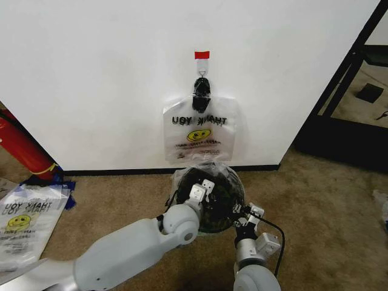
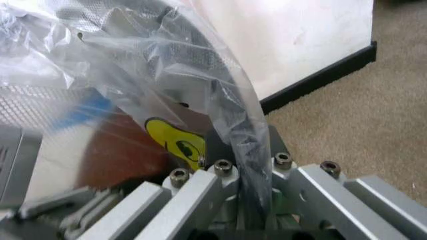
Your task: Pick up the garbage bag from the wall and place it over the trash bin.
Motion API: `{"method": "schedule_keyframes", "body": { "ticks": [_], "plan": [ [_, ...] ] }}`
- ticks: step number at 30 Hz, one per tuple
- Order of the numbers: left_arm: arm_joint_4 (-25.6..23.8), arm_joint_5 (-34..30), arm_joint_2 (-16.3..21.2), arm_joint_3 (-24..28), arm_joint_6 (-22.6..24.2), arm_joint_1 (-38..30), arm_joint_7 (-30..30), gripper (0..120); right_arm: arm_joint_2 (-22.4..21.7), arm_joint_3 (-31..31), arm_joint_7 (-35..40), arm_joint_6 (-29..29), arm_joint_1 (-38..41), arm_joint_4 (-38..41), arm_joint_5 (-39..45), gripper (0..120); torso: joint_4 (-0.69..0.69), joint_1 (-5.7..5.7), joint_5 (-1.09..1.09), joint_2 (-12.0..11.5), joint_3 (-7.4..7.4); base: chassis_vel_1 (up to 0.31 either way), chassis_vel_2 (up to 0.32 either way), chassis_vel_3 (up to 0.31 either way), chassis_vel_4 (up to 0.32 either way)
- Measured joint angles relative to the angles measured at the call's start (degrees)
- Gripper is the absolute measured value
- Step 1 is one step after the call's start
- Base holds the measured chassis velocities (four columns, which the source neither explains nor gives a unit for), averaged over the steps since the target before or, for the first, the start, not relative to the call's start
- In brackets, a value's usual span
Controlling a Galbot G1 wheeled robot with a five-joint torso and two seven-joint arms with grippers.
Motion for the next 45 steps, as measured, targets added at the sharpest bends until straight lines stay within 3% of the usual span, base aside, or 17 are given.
{"method": "schedule_keyframes", "body": {
  "ticks": [12,18,30,36,45],
  "plan": [
    [2.97,-1.35,-4.05,3.13,2.27,-1.23,-1.2,0,0.0,-0.42,-0.21,0.65,-0.71,0.14,-1.13,0,-0.02,0.0,0.01,0.0,0.0,0.0,0.0,0.0,0.0],
    [5.7,-2.97,-6.33,5.7,6.57,-2.77,-4.33,0,0.0,-0.69,-0.28,0.74,-1.02,0.4,-1.35,0,0.0,0.0,0.01,0.0,0.0,0.0,0.0,0.0,0.0],
    [10.54,-5.73,-11.83,6.63,5.07,-3.76,-4.6,0,0.0,-1.12,-0.56,1.53,-1.63,-0.07,-2.25,0,-0.02,0.0,0.0,0.0,0.0,0.0,0.0,0.0,0.0],
    [9.38,-6.55,-11.24,5.63,4.53,-3.96,-4.51,0,0.0,-1.16,-0.58,1.63,-1.41,-0.34,-2.13,0,-0.01,0.0,0.0,-0.01,0.0,0.0,0.0,0.0,0.0],
    [2.88,-7.15,-4.39,3.69,4.3,-3.76,-4.22,0,0.0,-1.2,-0.54,1.55,-0.3,-0.85,-1.31,0,0.01,0.0,0.0,-0.01,0.0,0.0,0.0,0.0,0.0]
  ]
}}
